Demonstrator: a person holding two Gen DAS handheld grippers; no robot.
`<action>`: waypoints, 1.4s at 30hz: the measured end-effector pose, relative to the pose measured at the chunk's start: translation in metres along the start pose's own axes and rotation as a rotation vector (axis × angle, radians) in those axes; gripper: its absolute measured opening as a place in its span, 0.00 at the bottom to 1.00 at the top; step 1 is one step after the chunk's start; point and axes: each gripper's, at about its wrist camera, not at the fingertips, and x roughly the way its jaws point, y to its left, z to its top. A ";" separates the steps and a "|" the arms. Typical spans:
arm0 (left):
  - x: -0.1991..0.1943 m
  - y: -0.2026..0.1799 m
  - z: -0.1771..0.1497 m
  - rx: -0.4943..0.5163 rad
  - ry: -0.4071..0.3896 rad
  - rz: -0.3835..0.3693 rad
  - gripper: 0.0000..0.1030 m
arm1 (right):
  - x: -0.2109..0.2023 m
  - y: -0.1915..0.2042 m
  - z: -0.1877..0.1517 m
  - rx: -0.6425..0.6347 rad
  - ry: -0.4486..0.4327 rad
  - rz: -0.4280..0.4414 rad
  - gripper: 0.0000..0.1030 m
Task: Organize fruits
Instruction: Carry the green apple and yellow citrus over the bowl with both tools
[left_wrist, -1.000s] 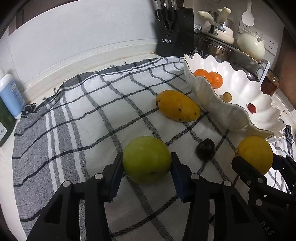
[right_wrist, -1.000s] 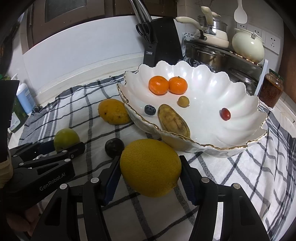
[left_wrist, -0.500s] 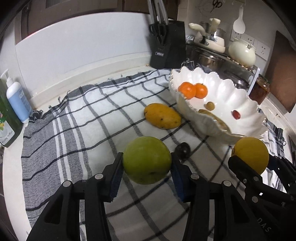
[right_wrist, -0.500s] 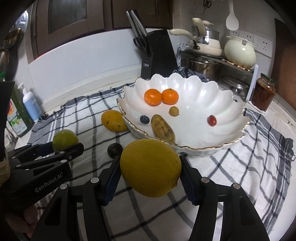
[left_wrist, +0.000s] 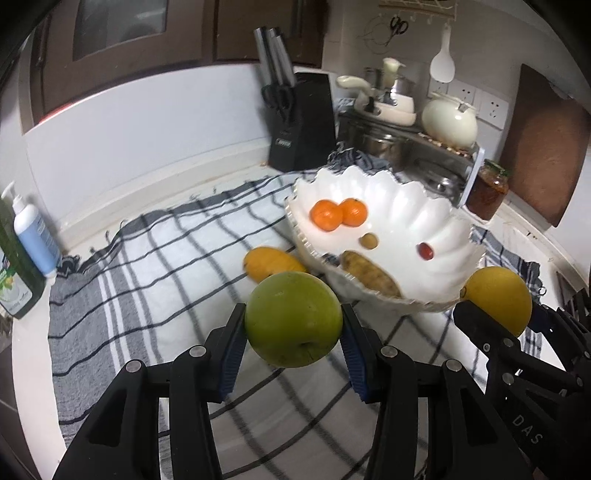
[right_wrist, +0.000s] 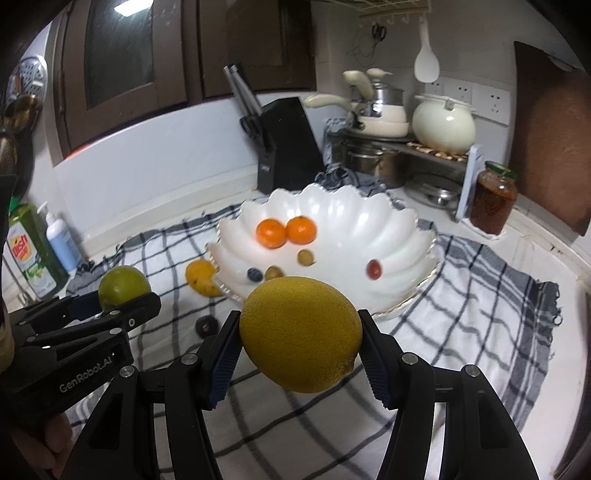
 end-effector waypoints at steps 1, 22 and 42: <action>0.000 -0.003 0.003 0.004 -0.005 -0.003 0.46 | -0.001 -0.003 0.002 0.003 -0.005 -0.004 0.59; 0.038 -0.038 0.058 0.033 -0.031 -0.056 0.46 | 0.028 -0.048 0.048 -0.005 -0.023 -0.092 0.59; 0.103 -0.037 0.072 0.031 0.030 -0.057 0.46 | 0.089 -0.055 0.057 0.005 0.055 -0.093 0.59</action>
